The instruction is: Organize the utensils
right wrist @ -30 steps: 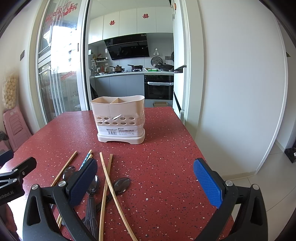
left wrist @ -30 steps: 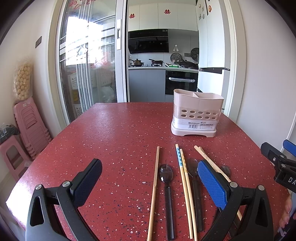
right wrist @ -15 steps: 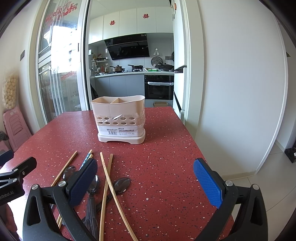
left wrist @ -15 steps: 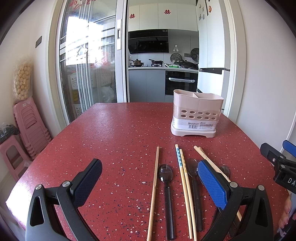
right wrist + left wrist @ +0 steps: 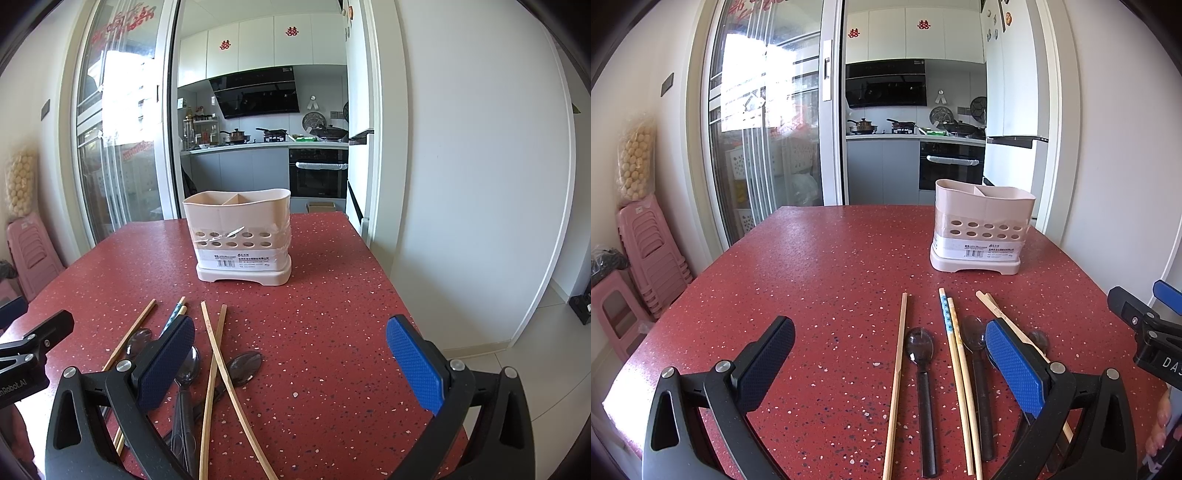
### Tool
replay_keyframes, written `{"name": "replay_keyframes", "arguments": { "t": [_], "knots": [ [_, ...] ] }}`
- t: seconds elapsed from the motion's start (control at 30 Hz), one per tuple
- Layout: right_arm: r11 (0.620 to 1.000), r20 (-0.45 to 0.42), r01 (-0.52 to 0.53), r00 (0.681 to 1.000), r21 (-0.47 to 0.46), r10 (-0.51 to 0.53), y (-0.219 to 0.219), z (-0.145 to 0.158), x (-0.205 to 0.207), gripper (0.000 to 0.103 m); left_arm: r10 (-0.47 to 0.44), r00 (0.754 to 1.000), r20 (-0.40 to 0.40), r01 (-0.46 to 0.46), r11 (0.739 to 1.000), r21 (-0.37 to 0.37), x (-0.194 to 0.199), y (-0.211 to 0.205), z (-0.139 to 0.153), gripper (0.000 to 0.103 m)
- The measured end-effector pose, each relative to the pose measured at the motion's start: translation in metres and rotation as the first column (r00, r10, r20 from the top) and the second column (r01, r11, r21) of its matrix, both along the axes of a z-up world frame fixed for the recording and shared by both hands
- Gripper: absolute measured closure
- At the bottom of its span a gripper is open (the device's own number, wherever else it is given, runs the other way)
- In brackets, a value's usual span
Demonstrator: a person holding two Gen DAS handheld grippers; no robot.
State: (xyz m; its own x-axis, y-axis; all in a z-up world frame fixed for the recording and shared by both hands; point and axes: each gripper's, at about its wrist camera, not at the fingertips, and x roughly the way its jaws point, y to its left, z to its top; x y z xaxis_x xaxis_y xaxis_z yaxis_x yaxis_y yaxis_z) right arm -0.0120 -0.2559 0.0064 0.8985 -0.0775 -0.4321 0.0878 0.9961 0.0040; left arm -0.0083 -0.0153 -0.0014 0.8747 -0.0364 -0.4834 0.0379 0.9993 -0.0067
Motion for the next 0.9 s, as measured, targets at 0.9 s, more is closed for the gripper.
{"name": "replay_keyframes", "arguments": {
  "t": [0.9],
  "knots": [
    [1.000, -0.004, -0.003, 1.000, 0.004, 0.003, 0.0026, -0.0004, -0.0013, 0.000, -0.004, 1.000, -0.006, 0.004, 1.000, 0.002, -0.0018, -0.0012, -0.0006, 0.000]
  ]
}}
